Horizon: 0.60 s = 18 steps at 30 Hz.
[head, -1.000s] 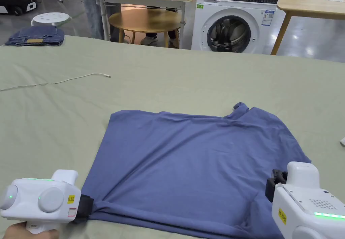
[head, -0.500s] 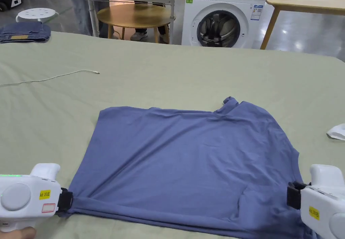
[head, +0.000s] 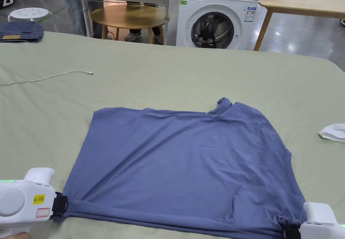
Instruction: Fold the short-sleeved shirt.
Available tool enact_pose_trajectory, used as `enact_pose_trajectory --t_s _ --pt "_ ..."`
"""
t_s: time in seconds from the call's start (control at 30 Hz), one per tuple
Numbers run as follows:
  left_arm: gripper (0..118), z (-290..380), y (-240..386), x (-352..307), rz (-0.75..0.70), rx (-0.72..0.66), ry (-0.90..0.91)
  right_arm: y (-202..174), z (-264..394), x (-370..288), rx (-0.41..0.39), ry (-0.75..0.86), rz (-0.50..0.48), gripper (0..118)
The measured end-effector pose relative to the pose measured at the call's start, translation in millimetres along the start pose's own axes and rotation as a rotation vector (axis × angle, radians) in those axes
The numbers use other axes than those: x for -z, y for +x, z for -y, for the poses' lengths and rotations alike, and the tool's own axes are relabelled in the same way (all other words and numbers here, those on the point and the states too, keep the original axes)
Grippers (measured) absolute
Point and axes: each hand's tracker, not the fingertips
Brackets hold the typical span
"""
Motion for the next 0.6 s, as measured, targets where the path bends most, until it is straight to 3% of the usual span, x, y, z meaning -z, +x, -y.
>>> enact_pose_trajectory --t_s 0.03,0.13,0.4,0.6 --pt "1 0 -1 0 0.003 -0.001 0.001 -1 -1 -1 0.01 -0.01 -0.023 7" --pt "1 1 1 -4 0.007 0.01 0.007 -6 -7 -9 -0.034 -0.006 0.019 5" --pt "1 -10 0 -30 0.068 0.014 0.091 -5 -28 -58 0.034 0.117 -0.016 5" --pt "1 -45 0 -41 0.11 0.001 0.2 -10 -69 -72 0.039 0.188 -0.009 5"
